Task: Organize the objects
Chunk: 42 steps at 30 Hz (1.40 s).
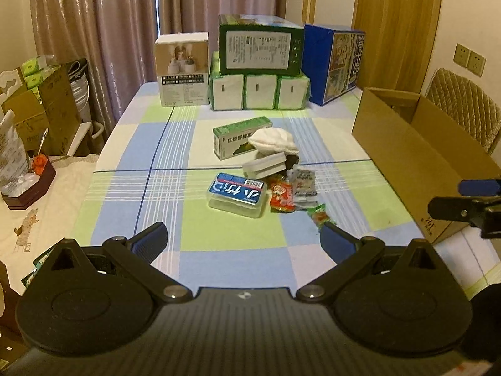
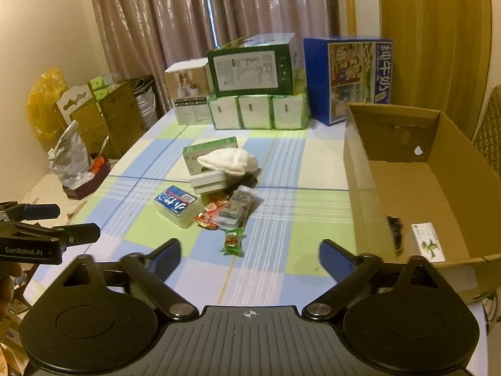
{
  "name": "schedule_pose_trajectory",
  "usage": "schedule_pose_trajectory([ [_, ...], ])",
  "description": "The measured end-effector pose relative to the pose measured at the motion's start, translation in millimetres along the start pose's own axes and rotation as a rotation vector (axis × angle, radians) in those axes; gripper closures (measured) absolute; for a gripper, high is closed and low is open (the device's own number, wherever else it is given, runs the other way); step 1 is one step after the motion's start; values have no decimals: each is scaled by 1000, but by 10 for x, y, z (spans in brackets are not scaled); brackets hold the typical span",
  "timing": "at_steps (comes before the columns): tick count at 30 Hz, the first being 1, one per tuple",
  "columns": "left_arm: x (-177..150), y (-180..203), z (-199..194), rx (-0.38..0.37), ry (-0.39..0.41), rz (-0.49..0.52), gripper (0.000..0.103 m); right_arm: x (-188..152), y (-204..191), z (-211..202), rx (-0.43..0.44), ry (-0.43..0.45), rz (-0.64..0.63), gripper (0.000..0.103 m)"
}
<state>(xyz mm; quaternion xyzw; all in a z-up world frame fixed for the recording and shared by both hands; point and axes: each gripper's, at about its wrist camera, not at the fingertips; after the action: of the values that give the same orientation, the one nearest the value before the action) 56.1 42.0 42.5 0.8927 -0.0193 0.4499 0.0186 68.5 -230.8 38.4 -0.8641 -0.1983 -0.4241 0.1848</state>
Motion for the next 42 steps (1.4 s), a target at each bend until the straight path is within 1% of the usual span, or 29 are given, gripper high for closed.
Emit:
schedule_pose_trajectory([
  [2,-20,-41,80,0,-7,3,1,-14,-33,102,-9,-3,-7,19],
  [4,-34,-76,165,-3,-14,7,1,-35,-59,239,-14,-10,-7,27],
  [5,-40,-95,219,-3,-20,11,1,-48,-69,302,-11,-14,-3,30],
  [7,-52,-130,328,-4,-26,22,1,-80,-97,461,3,-24,0,38],
  [13,-104,-240,718,-12,-49,31,1,-182,-204,982,19,-60,-31,54],
  [16,-147,-287,893,-20,-60,25,1,-241,-239,1203,22,-81,-47,58],
  [20,-188,-326,1105,-27,-79,33,1,-308,-258,1459,11,-116,-83,60],
  [23,-191,-335,1225,-34,-84,36,1,-334,-245,1630,-4,-144,-84,63],
  [26,-177,-324,1323,-49,-80,39,1,-347,-224,1721,-11,-163,-84,70],
  [27,-174,-320,1351,-53,-78,42,1,-351,-215,1747,-11,-172,-85,79],
  [29,-162,-310,1415,-67,-79,46,1,-359,-207,1759,-13,-179,-87,80],
  [30,-154,-303,1441,-72,-79,47,1,-359,-201,1762,-9,-180,-83,83],
  [33,-129,-295,1526,-84,-79,57,1,-322,-206,1788,-12,-167,-83,83],
  [38,-78,-275,1694,-107,-75,88,1,-296,-158,1793,-32,-168,-69,84],
  [42,-50,-275,1836,-116,-79,93,1,-296,-117,1773,-43,-168,-56,84],
])
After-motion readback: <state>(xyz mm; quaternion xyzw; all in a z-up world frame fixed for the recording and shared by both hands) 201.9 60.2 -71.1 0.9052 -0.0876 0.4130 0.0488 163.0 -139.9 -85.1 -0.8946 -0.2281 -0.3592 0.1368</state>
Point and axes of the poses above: each gripper's, at about its wrist camera, not at the fingertips, and z roughly the way its jaws point, y to its right, x to its top, and after that the axes turned 6 degrees about y, right-handed
